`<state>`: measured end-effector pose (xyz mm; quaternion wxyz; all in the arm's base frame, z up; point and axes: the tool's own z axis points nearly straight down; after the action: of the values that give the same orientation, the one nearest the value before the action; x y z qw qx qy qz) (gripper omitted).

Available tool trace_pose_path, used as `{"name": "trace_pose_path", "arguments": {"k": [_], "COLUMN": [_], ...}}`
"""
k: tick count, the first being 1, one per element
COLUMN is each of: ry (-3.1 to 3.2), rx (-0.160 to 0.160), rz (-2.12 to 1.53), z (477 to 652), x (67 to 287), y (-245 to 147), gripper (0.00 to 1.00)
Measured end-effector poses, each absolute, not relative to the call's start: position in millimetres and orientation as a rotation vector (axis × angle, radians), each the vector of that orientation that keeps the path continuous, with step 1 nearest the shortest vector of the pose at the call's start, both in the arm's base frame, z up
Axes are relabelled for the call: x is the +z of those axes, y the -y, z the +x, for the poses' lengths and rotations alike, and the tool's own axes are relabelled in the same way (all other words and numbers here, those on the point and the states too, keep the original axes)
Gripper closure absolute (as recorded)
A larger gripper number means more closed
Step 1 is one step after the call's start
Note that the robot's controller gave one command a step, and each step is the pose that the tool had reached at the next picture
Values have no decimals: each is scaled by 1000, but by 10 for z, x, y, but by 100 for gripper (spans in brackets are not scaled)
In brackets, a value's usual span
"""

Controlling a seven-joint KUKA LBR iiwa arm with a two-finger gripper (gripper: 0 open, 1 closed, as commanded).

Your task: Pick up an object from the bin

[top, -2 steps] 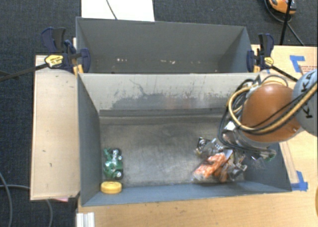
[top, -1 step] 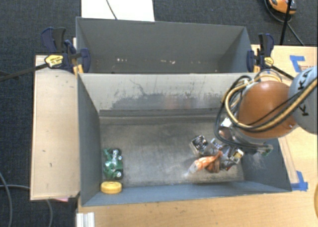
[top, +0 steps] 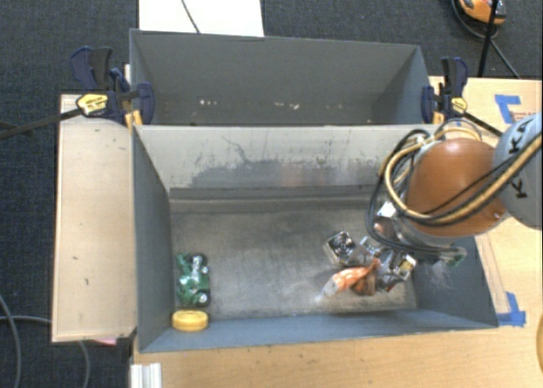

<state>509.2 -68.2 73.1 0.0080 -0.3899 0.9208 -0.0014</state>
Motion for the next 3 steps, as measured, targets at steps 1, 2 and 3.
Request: {"name": "trace_pose_path", "arguments": {"k": [1,2,3], "ry": [-2886,-2899,-2899], "rx": [0,9,8], "rz": [-1220,-1222,-1221], "z": [5077,5050,5054], "x": [773,934,1171], "y": [681,678,679], "gripper": [100,100,100]}}
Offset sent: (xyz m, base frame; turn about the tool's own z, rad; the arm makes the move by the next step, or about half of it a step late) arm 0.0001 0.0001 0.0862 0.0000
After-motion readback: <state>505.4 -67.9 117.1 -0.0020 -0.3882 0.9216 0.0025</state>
